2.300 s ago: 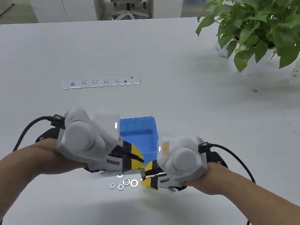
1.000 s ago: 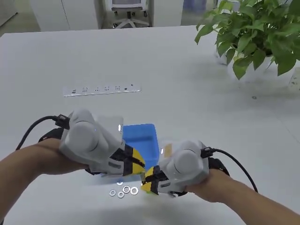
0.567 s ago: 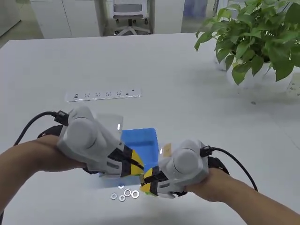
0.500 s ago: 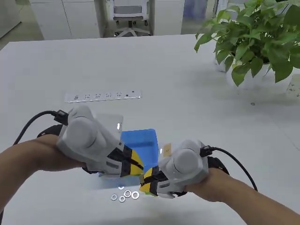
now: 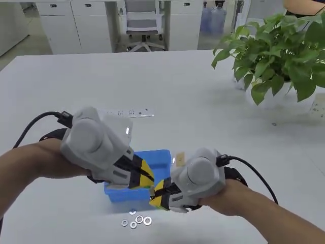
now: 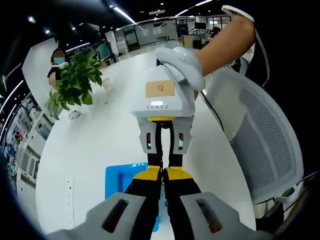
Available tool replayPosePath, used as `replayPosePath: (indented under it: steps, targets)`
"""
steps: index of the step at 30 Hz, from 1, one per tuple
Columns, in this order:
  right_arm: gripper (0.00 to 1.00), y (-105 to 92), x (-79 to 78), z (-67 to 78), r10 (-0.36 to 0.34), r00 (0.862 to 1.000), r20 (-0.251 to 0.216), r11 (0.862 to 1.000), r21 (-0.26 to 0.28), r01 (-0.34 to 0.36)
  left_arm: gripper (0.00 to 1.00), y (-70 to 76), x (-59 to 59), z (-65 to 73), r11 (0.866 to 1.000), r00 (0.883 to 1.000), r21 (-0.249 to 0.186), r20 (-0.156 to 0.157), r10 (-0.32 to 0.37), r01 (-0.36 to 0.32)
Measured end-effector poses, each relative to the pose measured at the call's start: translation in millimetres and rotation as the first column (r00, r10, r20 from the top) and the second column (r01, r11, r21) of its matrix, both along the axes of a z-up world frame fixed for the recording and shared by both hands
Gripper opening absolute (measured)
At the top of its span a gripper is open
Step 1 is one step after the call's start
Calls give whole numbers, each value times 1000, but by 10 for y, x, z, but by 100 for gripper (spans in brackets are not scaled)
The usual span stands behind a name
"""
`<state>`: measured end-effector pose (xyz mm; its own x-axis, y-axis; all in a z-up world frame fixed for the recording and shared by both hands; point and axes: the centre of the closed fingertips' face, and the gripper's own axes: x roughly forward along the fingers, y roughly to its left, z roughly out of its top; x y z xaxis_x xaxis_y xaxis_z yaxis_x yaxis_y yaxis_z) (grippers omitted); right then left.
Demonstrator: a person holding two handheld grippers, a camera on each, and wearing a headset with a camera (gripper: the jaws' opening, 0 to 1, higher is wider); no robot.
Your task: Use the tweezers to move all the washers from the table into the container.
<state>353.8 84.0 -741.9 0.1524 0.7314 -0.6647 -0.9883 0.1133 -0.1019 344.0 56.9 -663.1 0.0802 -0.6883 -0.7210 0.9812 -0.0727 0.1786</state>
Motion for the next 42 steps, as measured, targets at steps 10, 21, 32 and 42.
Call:
replayPosePath:
  steps: [10, 21, 32, 42]
  targets:
    - [9, 27, 185, 114, -6, 1000, 28, 1000, 4, 6, 6, 15, 148, 107, 1000, 1000, 1, 27, 0, 0]
    - [9, 31, 413, 161, -6, 999, 48, 1000, 1, 6, 6, 3, 339, 163, 1000, 998, 5, 66, 2, -2]
    - [9, 5, 585, 89, -20, 999, 43, 1000, 5, 19, 6, -9, 513, 86, 1000, 998, 3, 68, 0, 0]
    - [9, 10, 734, -26, -28, 999, 26, 1000, 8, 27, 6, 0, 687, -32, 1000, 998, 6, 55, 2, -2]
